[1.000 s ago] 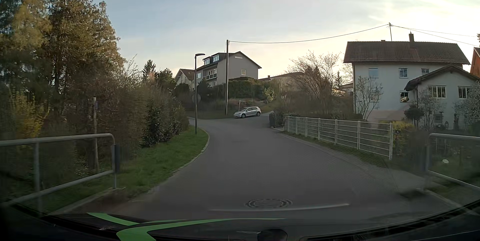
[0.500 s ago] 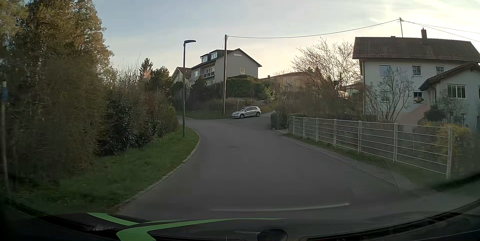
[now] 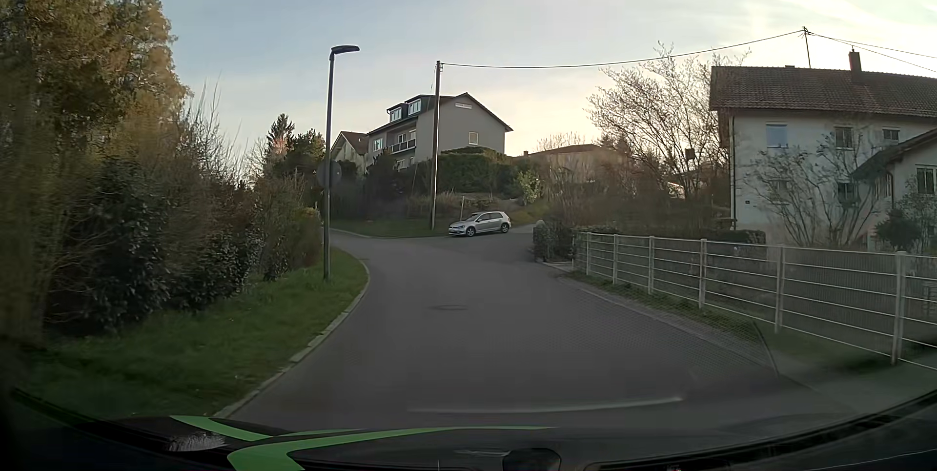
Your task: Follow the waypoints while adhering to traffic rules and regulations
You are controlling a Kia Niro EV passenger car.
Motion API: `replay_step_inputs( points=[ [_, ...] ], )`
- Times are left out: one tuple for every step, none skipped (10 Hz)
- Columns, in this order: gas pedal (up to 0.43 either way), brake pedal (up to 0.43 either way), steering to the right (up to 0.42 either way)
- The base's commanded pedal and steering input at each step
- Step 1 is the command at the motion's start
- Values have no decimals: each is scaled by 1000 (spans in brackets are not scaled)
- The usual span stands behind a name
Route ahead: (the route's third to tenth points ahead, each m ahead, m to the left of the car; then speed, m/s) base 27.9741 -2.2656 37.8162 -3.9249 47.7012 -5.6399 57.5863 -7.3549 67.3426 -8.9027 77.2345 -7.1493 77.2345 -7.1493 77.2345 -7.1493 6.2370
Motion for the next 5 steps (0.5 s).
replay_step_inputs(
  points=[
    [0, 0, 2],
    [0, 0, -3],
    [0, 0, -8],
    [0, 0, -8],
    [0, 0, -7]
  ],
)
